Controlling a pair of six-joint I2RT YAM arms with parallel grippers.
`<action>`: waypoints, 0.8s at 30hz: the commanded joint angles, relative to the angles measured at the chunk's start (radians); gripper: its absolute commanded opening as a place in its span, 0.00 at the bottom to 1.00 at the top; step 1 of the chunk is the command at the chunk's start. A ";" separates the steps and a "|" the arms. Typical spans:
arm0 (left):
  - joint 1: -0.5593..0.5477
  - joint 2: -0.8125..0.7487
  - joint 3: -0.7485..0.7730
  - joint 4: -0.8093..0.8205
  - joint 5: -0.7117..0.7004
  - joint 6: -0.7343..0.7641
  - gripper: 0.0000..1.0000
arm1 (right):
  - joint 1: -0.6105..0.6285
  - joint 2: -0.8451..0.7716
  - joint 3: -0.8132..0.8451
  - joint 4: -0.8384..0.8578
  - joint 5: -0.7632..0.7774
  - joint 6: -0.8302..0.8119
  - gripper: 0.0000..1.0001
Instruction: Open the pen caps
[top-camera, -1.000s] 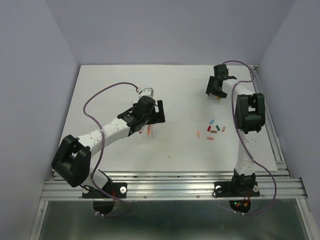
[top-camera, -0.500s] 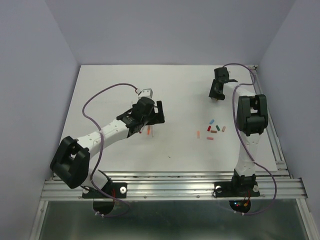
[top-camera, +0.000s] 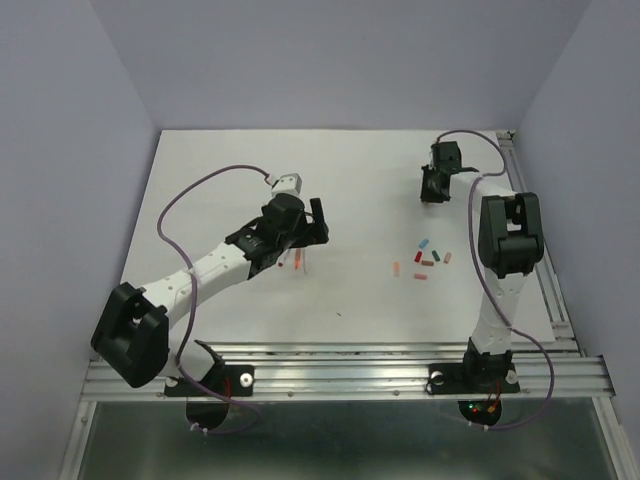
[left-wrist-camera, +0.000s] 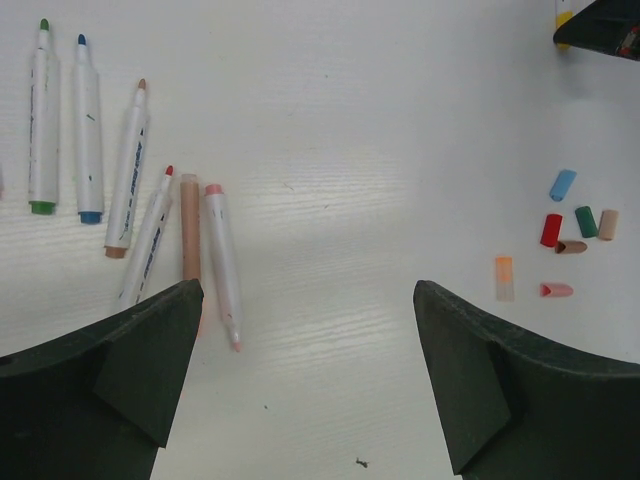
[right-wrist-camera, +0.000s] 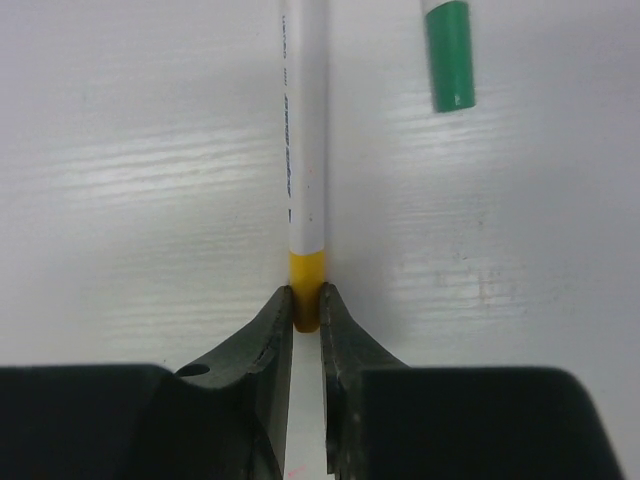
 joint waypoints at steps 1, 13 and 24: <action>-0.003 -0.058 -0.022 0.027 -0.010 -0.008 0.99 | 0.014 -0.089 -0.095 0.013 -0.177 -0.088 0.05; -0.003 -0.066 -0.013 0.177 0.142 -0.135 0.99 | 0.294 -0.608 -0.552 0.262 -0.431 0.042 0.03; -0.008 0.002 0.015 0.288 0.207 -0.207 0.92 | 0.481 -0.859 -0.724 0.417 -0.495 0.232 0.01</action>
